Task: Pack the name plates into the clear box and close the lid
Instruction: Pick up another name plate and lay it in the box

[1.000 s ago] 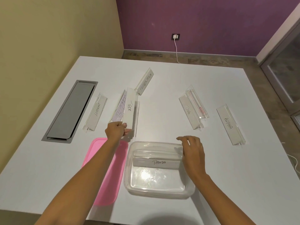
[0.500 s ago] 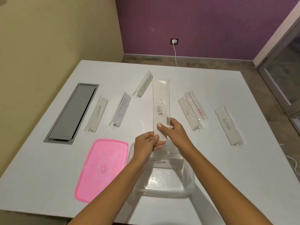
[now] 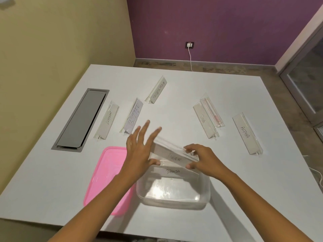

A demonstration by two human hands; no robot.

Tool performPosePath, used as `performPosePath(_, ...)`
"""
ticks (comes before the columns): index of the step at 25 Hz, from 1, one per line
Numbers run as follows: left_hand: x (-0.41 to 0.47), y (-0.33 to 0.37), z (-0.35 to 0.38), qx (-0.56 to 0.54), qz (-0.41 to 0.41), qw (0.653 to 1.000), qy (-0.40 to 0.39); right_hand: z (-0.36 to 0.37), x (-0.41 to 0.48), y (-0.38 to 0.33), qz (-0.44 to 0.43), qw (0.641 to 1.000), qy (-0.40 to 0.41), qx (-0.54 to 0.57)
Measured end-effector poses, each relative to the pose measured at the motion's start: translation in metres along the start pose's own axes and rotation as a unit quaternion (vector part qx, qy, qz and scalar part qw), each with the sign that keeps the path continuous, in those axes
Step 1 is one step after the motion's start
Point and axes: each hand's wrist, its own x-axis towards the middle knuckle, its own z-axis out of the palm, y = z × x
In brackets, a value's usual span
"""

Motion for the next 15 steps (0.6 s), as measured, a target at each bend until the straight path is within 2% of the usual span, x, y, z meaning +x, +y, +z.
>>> performPosePath(2,-0.007,-0.003,0.008,0.100,0.051,0.992,-0.063,0.004,0.001,0.004,-0.006,0.997,-0.033,-0.063)
performPosePath(5,-0.017,0.000,0.019,0.125,0.084,0.981,-0.122,0.015,0.008,0.008,-0.017,0.988,-0.076,-0.132)
performPosePath(11,-0.023,0.005,0.033,0.110,0.082,0.987,-0.082,0.040,0.019,0.016,-0.031,0.975,-0.089,-0.200)
performPosePath(15,-0.028,0.006,0.043,0.102,0.096,0.986,-0.086,0.050,0.017,0.024,-0.051,0.969,-0.081,-0.230)
